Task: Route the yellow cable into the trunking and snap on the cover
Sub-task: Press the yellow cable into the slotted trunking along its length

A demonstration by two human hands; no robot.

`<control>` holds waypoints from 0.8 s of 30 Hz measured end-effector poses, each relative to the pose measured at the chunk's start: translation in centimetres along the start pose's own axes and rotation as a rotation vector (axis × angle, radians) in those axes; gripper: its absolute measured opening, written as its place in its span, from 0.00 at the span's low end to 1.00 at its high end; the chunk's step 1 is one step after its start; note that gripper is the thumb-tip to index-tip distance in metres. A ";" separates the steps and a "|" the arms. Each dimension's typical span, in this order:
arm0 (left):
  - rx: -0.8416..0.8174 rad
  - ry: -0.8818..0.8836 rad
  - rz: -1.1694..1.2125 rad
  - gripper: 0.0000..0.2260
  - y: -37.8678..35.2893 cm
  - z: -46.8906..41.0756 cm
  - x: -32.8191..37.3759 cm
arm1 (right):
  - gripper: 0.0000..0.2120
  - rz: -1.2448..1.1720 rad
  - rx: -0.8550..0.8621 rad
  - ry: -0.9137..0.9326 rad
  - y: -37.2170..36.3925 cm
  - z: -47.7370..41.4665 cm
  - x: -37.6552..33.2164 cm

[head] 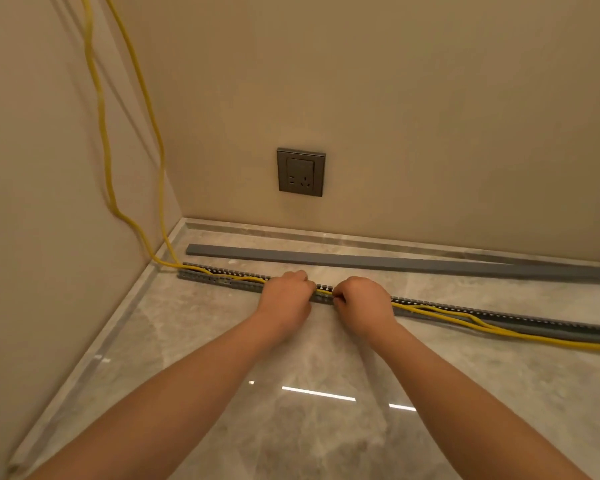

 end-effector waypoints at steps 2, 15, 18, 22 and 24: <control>0.011 -0.042 0.045 0.14 -0.2 -0.2 2.1 | 0.11 -0.055 -0.035 0.013 -0.1 0.0 0.8; -0.065 0.251 -0.147 0.08 -0.3 -2.6 5.8 | 0.10 -0.104 0.024 0.183 1.5 2.2 7.3; -0.121 0.291 -0.216 0.09 -0.6 -3.0 6.7 | 0.09 -0.005 0.051 0.227 2.1 2.9 9.0; -0.157 0.341 -0.244 0.10 -0.9 -3.2 7.7 | 0.10 0.051 0.026 0.299 2.1 3.8 10.5; -0.164 0.364 -0.252 0.09 -1.0 -3.2 8.0 | 0.11 0.013 -0.023 0.314 1.9 4.0 11.0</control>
Point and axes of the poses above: each hand's wrist, its own z-axis away from the middle knuckle, its own y-axis out of the back of the hand, x = y × z, the point moved 10 cm from there along -z, towards the middle knuckle, and after that the axes turned 9 degrees about -x, right-handed, at the moved point
